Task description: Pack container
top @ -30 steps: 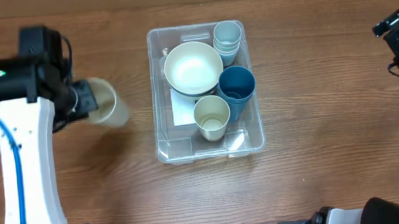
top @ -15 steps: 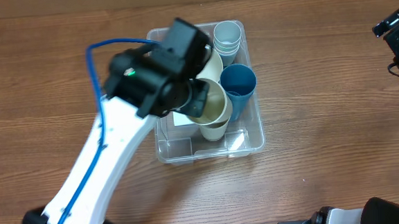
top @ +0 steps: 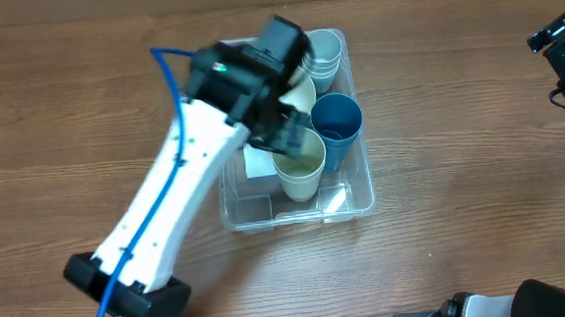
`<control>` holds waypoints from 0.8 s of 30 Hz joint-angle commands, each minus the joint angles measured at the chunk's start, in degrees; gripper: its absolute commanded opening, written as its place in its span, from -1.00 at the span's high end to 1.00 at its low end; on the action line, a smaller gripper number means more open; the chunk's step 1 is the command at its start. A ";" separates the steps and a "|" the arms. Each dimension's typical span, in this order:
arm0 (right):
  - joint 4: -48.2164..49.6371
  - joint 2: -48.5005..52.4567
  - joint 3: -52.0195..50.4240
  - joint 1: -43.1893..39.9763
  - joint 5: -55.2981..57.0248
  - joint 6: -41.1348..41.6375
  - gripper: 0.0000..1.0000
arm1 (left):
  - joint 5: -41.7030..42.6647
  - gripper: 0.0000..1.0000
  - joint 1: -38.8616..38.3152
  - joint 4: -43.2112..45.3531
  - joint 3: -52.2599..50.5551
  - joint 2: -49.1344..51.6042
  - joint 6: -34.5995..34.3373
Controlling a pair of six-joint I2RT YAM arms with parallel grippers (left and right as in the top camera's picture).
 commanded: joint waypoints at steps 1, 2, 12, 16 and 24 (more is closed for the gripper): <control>0.13 -0.52 0.46 0.04 0.13 0.26 -1.00 | -6.86 -1.00 10.75 -4.46 10.75 -7.23 -2.08; 0.13 -0.52 0.46 0.04 0.13 0.26 -1.00 | -6.78 -1.00 15.89 -4.44 11.82 -9.88 -3.50; 0.13 -0.52 0.46 0.04 0.13 0.26 -1.00 | -5.92 -1.00 39.17 -4.42 12.15 -19.37 -7.91; 0.13 -0.52 0.46 0.04 0.13 0.24 -1.00 | -5.95 -1.00 39.17 -4.44 12.13 -18.88 -7.89; 0.15 -10.19 0.46 7.76 0.15 0.24 -1.00 | -5.95 -1.00 39.17 -4.44 12.13 -18.84 -7.89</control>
